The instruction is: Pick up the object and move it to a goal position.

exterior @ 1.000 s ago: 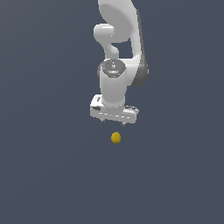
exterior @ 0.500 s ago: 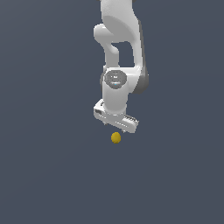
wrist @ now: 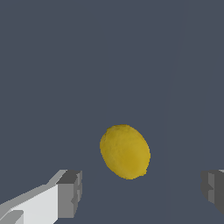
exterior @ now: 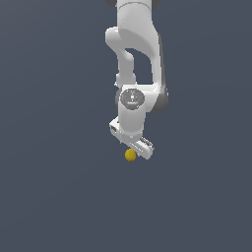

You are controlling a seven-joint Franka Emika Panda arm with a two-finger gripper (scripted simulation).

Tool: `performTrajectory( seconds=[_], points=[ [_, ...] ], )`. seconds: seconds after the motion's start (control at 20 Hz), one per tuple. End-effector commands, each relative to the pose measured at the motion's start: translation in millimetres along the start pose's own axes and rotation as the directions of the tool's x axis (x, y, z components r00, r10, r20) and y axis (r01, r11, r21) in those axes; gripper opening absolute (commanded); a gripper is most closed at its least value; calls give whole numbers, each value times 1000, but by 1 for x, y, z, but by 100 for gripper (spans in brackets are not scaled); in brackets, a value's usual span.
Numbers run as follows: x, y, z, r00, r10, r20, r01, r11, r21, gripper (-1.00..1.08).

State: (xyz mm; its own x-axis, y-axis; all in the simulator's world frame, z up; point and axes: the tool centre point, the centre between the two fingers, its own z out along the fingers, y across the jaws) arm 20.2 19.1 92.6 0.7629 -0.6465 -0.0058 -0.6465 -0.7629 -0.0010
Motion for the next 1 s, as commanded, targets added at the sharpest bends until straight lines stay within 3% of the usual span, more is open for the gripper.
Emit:
performTrajectory(
  seconds=[0.0,0.4,0.95],
  points=[
    [1,-2,5,999,46,-2,-46,999,0,100],
    [1,-5,14,992,123,-6,-123,992,0,100],
    [1,-4,33,992,127,-6,-127,992,0,100]
  ],
)
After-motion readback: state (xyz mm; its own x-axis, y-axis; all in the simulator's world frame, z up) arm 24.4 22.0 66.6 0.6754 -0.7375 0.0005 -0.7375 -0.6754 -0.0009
